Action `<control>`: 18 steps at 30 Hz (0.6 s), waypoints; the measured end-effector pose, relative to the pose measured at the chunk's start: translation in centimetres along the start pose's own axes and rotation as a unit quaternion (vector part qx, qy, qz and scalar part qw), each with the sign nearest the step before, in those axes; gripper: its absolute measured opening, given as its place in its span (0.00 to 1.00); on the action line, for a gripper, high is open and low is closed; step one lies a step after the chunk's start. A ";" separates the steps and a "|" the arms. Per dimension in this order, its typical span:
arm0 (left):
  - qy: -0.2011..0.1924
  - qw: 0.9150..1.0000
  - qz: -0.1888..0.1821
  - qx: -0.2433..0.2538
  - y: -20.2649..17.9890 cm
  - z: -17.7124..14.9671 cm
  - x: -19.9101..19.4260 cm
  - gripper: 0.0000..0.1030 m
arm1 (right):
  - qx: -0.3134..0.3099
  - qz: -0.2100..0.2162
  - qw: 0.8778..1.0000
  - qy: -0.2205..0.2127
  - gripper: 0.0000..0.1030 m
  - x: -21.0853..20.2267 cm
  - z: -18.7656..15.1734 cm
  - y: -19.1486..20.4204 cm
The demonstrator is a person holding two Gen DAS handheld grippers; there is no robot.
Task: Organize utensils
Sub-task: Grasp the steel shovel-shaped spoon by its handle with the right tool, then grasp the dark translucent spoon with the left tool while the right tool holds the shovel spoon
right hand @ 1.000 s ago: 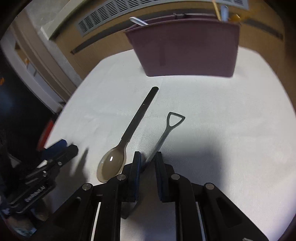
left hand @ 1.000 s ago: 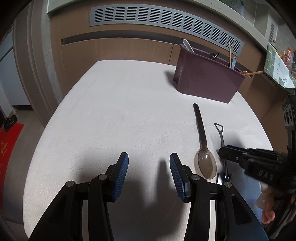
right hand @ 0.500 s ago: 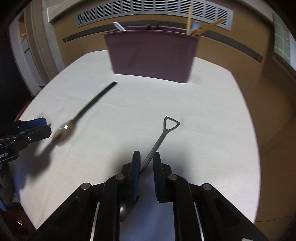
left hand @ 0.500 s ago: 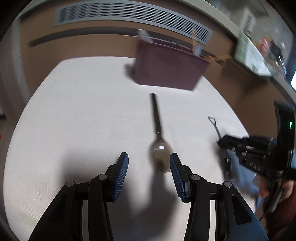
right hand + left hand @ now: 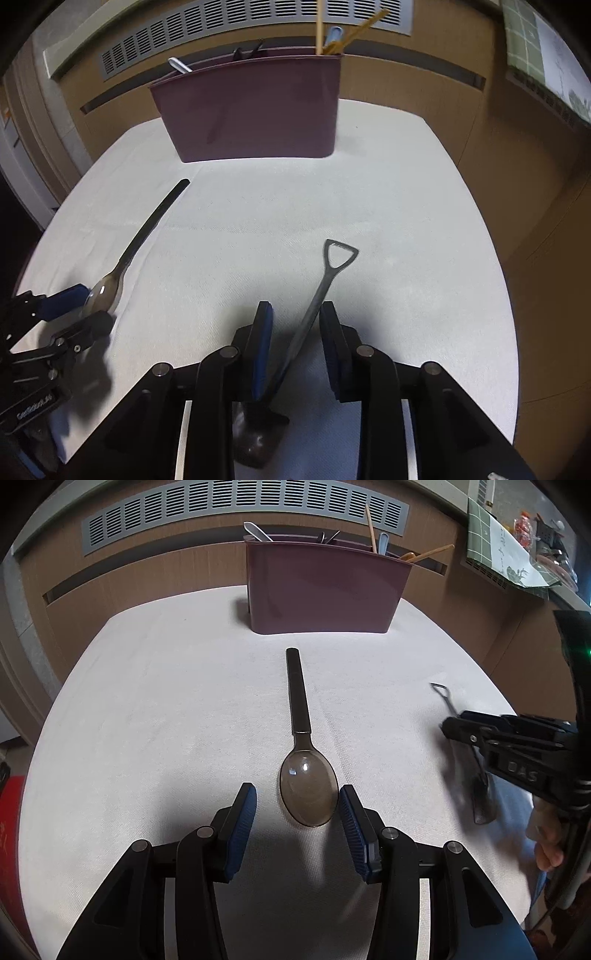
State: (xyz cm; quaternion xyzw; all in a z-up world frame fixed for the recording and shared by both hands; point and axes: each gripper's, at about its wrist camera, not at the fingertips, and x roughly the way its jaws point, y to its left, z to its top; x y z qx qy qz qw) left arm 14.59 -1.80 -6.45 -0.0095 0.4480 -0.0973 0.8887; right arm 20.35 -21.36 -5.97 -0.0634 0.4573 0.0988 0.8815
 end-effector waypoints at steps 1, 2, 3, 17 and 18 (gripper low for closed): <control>-0.001 1.000 -0.001 -0.001 0.1 0.0 0.0 0.46 | -0.011 0.000 1.000 -0.003 0.08 0.0 0.0 0.4; -0.002 1.000 -0.004 -0.002 0.1 -0.1 -0.1 0.46 | -0.025 0.003 1.000 -0.008 0.07 -0.1 -0.1 1.0; -0.004 1.000 -0.006 -0.004 0.2 -0.1 -0.1 0.46 | -0.030 0.011 0.999 -0.012 0.06 -0.3 -0.2 1.3; -0.023 0.999 0.044 0.017 -1.3 0.2 0.7 0.46 | 0.017 0.047 0.998 -0.027 0.05 -1.2 -1.0 -0.9; -0.023 0.999 0.046 0.013 -1.2 0.3 0.8 0.46 | 0.019 0.047 0.998 -0.028 0.05 -1.1 -1.0 -0.9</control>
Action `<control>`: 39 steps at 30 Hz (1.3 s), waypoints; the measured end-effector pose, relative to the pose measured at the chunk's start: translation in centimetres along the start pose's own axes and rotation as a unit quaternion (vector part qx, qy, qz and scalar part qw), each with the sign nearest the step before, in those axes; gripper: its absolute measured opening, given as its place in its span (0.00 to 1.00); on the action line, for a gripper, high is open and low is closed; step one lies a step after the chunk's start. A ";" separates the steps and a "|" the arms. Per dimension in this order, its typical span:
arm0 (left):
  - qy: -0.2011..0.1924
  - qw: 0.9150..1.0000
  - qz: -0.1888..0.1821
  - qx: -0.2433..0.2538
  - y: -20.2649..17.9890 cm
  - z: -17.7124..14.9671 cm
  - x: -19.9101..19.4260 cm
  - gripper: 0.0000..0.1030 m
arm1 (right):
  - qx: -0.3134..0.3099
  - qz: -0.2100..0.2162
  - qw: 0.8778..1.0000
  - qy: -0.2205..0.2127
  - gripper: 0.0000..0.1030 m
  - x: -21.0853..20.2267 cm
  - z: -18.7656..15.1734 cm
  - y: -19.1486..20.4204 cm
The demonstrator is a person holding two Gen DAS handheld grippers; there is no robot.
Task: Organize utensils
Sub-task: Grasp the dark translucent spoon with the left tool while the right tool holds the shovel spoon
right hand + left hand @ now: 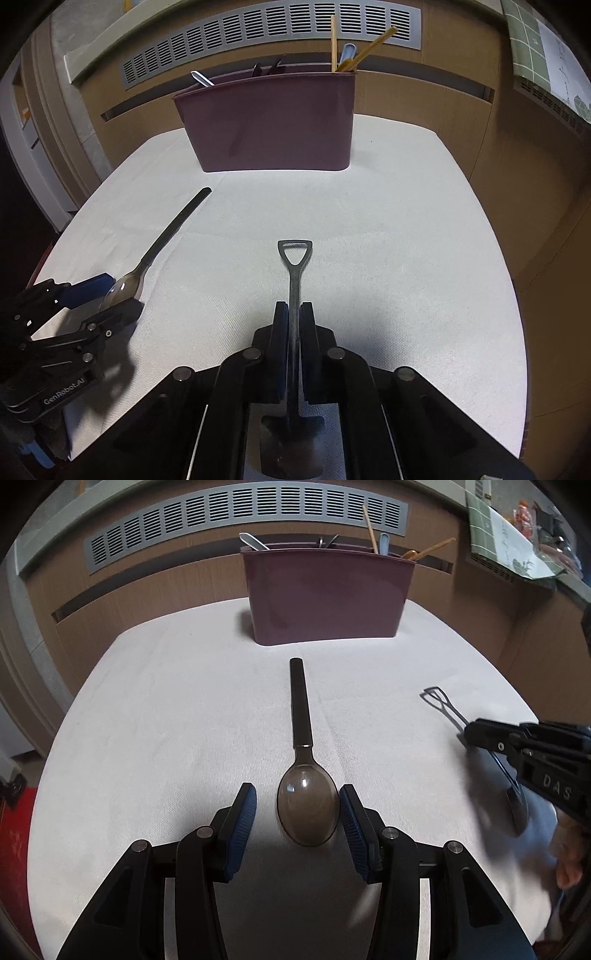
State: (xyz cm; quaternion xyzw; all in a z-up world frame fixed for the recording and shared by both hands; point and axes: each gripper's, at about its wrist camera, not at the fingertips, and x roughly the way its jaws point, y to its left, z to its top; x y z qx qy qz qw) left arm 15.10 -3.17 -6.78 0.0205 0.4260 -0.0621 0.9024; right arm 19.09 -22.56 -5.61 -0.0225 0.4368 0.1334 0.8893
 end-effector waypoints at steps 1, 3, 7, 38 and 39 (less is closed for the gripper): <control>0.001 1.000 -0.001 -0.004 0.1 0.2 0.1 0.46 | 0.000 0.000 1.000 -0.001 0.05 0.0 0.0 0.0; 0.002 1.000 -0.006 -0.016 0.5 0.4 0.2 0.43 | -0.002 -0.001 1.000 -0.007 0.05 -0.1 0.0 0.2; -0.022 0.997 -0.031 -0.064 2.4 0.6 -0.7 0.32 | -0.007 -0.005 1.000 -0.020 0.05 -0.6 0.0 0.3; -0.106 0.988 -0.064 -0.087 10.0 -0.3 -8.7 0.22 | -0.013 0.023 0.997 -0.077 0.04 -4.3 1.2 -0.3; -0.102 0.989 -0.063 -0.086 10.3 -1.1 -8.6 0.32 | -0.014 0.023 0.997 -0.075 0.04 -4.2 1.2 -0.2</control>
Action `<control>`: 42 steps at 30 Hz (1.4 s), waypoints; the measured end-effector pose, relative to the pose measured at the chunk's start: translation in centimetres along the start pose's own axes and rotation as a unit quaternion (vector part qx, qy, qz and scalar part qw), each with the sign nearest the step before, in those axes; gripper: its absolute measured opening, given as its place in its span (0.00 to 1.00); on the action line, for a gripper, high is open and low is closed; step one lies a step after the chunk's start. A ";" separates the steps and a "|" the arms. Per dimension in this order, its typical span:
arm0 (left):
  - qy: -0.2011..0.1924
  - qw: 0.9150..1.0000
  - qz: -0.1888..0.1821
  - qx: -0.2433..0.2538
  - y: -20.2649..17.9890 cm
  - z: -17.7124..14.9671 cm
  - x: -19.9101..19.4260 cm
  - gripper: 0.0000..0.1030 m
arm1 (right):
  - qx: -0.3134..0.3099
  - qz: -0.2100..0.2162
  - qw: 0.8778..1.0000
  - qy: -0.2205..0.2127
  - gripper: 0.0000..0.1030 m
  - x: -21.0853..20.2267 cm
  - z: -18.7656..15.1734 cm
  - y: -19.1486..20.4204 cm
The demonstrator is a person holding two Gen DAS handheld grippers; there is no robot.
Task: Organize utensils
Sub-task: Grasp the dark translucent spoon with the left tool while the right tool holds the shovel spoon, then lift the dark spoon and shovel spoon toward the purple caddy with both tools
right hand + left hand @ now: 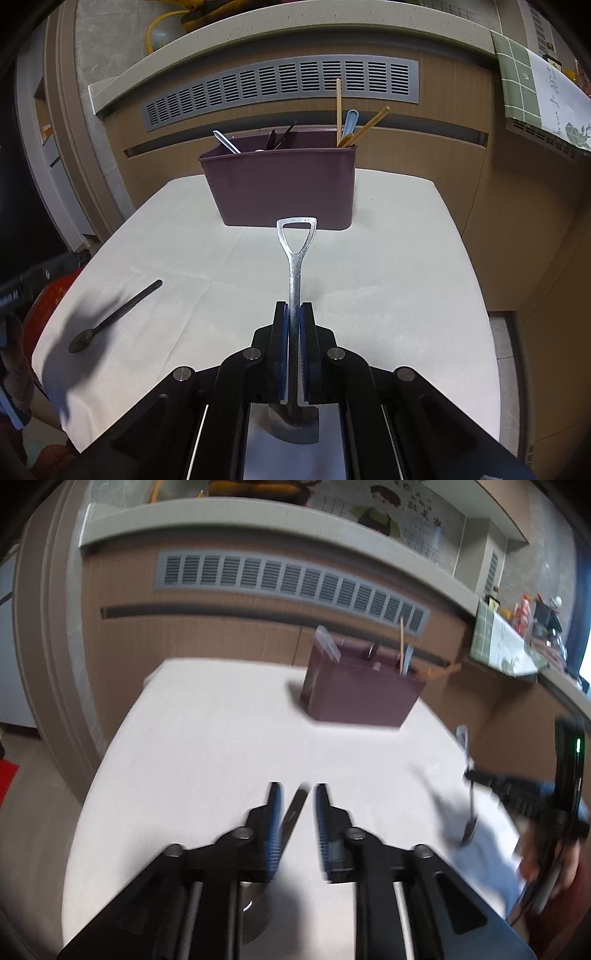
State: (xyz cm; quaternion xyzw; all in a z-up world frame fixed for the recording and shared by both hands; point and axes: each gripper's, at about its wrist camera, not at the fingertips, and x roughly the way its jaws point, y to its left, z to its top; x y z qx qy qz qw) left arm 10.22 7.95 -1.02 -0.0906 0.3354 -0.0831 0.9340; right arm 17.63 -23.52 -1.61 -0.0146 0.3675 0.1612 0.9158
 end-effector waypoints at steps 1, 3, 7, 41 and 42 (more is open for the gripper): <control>0.007 1.000 0.002 -0.001 0.7 -1.1 -0.2 0.36 | -0.001 0.000 1.000 0.002 0.04 0.1 0.0 0.0; 0.024 1.000 0.004 0.004 1.6 -3.0 -0.3 0.42 | -0.001 0.001 1.000 0.008 0.04 0.3 -0.1 0.1; 0.071 0.996 0.035 0.047 1.5 -5.2 0.6 0.42 | -0.003 0.004 1.000 0.013 0.04 0.5 0.0 0.4; -0.006 0.999 -0.052 0.008 -3.5 4.7 1.8 0.12 | -0.009 0.011 1.000 -0.028 0.04 -1.1 0.5 0.7; -0.010 0.998 -0.054 0.008 -3.6 4.8 1.6 0.12 | -0.009 0.011 0.999 -0.028 0.04 -1.1 0.6 0.8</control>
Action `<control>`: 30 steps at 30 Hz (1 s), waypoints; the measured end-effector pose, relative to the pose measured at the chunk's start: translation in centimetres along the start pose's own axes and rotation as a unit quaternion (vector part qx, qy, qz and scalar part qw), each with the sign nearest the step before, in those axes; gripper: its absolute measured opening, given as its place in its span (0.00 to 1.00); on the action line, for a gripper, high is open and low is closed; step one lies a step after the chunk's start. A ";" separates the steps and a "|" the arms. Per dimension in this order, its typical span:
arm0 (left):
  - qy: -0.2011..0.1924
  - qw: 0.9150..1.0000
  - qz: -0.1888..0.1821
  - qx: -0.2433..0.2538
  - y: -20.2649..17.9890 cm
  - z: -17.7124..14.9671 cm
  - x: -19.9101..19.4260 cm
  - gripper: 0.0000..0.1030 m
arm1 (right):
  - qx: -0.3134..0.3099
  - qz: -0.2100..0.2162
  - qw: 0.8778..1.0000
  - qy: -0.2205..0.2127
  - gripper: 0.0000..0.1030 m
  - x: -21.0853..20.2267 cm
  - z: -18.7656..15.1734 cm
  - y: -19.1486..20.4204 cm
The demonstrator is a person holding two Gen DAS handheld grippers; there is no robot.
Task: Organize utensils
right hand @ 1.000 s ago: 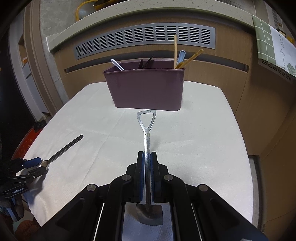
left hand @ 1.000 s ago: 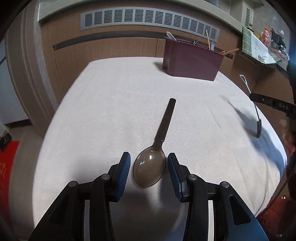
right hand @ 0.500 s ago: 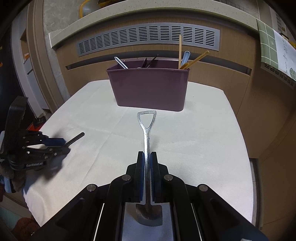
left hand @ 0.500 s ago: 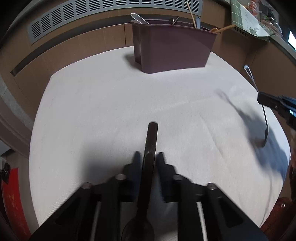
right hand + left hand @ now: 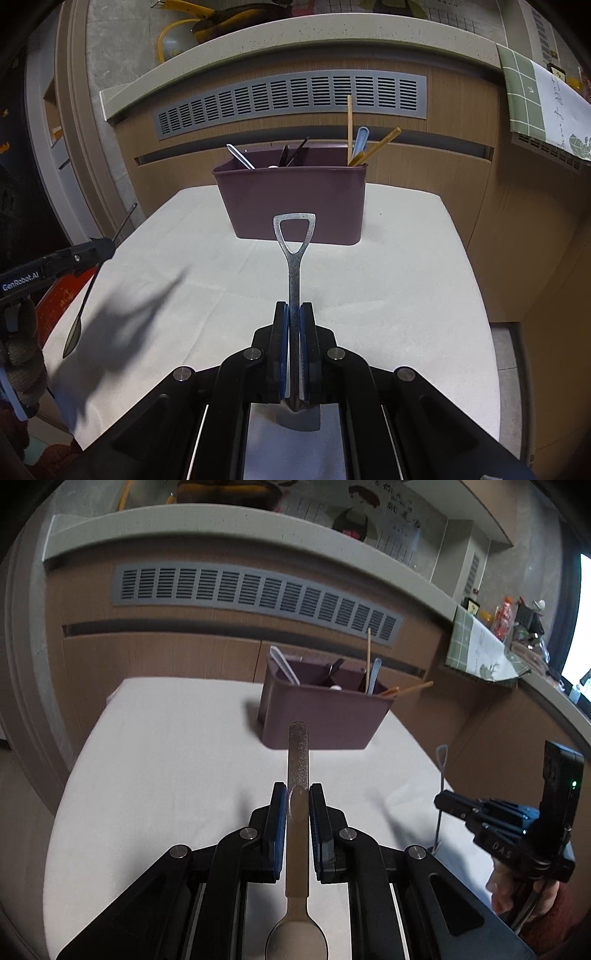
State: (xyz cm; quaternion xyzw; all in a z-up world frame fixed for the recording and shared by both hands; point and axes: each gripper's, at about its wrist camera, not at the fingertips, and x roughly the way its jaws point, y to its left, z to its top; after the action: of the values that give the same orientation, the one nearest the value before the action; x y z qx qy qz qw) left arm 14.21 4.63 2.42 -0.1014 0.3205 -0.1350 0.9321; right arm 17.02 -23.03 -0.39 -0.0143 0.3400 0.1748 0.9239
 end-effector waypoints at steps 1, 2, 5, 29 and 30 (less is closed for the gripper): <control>-0.004 1.000 -0.002 -0.002 -0.1 0.1 0.0 0.12 | 0.000 0.000 1.000 -0.001 0.04 0.0 0.0 0.1; -0.006 1.000 -0.002 -0.006 -0.1 0.3 0.1 0.12 | 0.000 -0.001 1.000 -0.001 0.04 0.1 0.0 0.1; -0.009 1.000 -0.009 -0.024 -0.4 0.7 0.9 0.12 | 0.009 -0.002 1.000 -0.003 0.04 0.2 0.3 -0.3; -0.197 0.974 -0.077 -0.077 -0.3 13.6 6.5 0.12 | -0.101 0.119 0.988 0.001 0.12 2.8 12.1 -4.3; -0.194 0.975 -0.076 -0.075 -0.2 13.2 6.4 0.12 | -0.099 0.119 0.988 0.022 0.13 4.0 11.1 -4.4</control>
State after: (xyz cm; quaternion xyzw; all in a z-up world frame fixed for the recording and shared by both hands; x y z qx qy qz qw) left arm 27.32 3.81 9.03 -0.2197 0.1341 -0.1588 0.9532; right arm 28.21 -24.35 5.16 -0.0688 0.3403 0.3161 0.8829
